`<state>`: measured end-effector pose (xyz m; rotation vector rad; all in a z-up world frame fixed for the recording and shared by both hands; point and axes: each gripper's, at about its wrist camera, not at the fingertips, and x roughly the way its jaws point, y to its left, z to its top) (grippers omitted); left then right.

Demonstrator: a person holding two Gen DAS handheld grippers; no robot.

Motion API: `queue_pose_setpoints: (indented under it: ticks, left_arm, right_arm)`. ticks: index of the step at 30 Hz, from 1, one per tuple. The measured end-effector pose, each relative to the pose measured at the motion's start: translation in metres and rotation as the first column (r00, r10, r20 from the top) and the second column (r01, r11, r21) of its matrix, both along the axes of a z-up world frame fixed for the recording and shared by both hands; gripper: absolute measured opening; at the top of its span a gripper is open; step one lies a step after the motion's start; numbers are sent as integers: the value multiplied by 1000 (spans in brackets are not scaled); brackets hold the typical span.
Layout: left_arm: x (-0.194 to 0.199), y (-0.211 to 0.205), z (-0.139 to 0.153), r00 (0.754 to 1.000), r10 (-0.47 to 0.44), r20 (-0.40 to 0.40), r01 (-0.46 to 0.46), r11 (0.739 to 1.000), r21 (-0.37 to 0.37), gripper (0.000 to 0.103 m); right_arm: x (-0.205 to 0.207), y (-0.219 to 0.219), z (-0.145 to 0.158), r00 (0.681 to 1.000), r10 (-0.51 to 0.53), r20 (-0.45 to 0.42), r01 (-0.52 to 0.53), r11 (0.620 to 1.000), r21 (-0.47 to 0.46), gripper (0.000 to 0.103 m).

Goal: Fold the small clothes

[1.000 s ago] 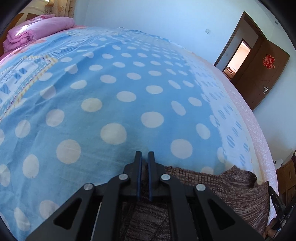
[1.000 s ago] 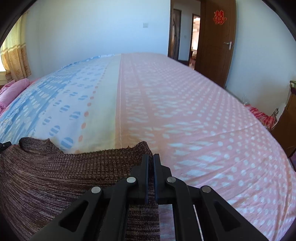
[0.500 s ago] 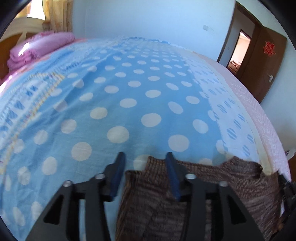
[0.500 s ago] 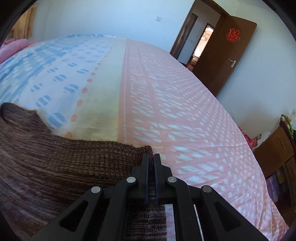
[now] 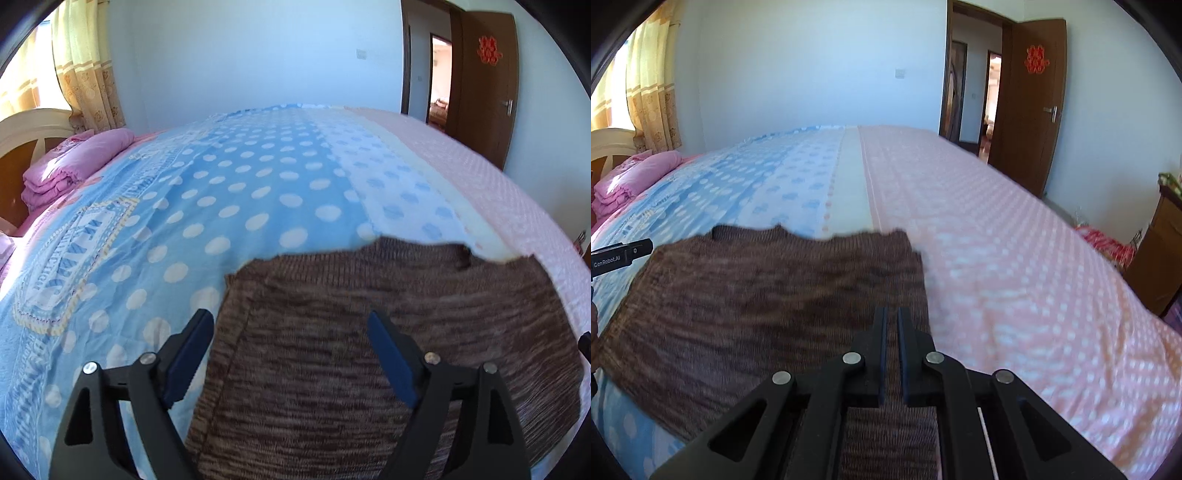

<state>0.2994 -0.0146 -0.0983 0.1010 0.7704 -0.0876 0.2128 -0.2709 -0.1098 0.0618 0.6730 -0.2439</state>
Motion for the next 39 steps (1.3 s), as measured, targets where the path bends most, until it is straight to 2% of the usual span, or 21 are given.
queue_pose_setpoints:
  ticks: [3, 4, 5, 7, 8, 9, 11, 13, 15, 16, 18, 20, 24, 26, 28, 31, 34, 35, 37, 38, 39]
  left_arm:
    - [0, 3, -18, 999, 28, -16, -28, 999, 37, 88]
    - [4, 6, -31, 998, 49, -31, -47, 996, 70, 88]
    - [6, 8, -38, 997, 55, -57, -52, 997, 64, 93]
    - [16, 29, -38, 991, 82, -104, -88, 994, -60, 100]
    - [19, 35, -41, 987, 101, -122, -112, 990, -86, 103]
    - [23, 45, -45, 982, 103, -159, -126, 982, -144, 103]
    - [24, 51, -45, 982, 102, -161, -129, 976, -174, 103]
    - [20, 52, -44, 983, 110, -150, -134, 979, -156, 103]
    - [16, 55, -42, 981, 124, -149, -146, 979, -144, 103]
    - [13, 60, -41, 980, 133, -150, -154, 979, -135, 103]
    - [2, 74, -40, 978, 146, -149, -166, 978, -128, 103]
    - [-9, 88, -40, 977, 152, -151, -172, 976, -133, 103]
    - [-30, 121, -38, 969, 210, -129, -221, 973, -73, 103]
    - [-34, 128, -33, 967, 230, -112, -233, 972, -11, 96]
    - [-35, 129, -26, 975, 202, -97, -204, 979, -11, 95]
    - [-44, 132, -16, 986, 123, -112, -136, 983, -121, 95]
    - [-57, 127, -15, 991, 54, -125, -83, 969, -234, 95]
    - [-60, 122, -19, 989, 35, -141, -70, 965, -251, 95]
    - [-65, 111, -32, 983, 10, -183, -57, 965, -254, 92]
    - [-67, 108, -37, 981, 11, -193, -58, 969, -240, 84]
    - [-71, 99, -44, 984, 23, -176, -53, 984, -171, 84]
  right_arm:
    - [1, -6, -27, 998, -10, -67, 13, 999, 37, 5]
    - [2, -8, -37, 997, -13, -78, 17, 999, 46, 5]
    - [0, -10, -38, 998, -12, -64, 16, 998, 64, 5]
    - [-1, -13, -37, 998, -10, -62, 16, 996, 85, 5]
    - [-1, -13, -37, 998, -9, -63, 14, 996, 89, 5]
    - [0, -14, -36, 998, -8, -62, 13, 996, 92, 5]
    - [-1, -12, -34, 997, -15, -73, 20, 997, 76, 5]
    - [-13, -2, -25, 997, -59, -58, 59, 998, 2, 5]
    - [-27, 11, -19, 1000, -11, -23, 10, 1000, -12, 5]
    - [-32, 19, -21, 999, 19, -32, -20, 999, -31, 5]
    - [-34, 29, -37, 993, 58, -104, -64, 996, -59, 5]
    - [-38, 33, -45, 995, 57, -82, -64, 994, -85, 5]
    - [-37, 37, -46, 995, 51, -87, -61, 991, -116, 6]
    - [-37, 36, -46, 995, 52, -85, -61, 992, -107, 6]
    - [-38, 36, -46, 995, 54, -79, -61, 994, -96, 6]
    - [-37, 35, -46, 995, 54, -79, -62, 993, -96, 6]
    - [-38, 35, -45, 996, 53, -77, -61, 993, -99, 6]
    - [-39, 35, -45, 996, 54, -75, -61, 994, -96, 6]
    - [-40, 34, -46, 996, 55, -72, -61, 994, -90, 6]
    - [-40, 34, -46, 996, 56, -72, -62, 994, -88, 6]
    - [-40, 34, -45, 996, 56, -72, -62, 994, -88, 6]
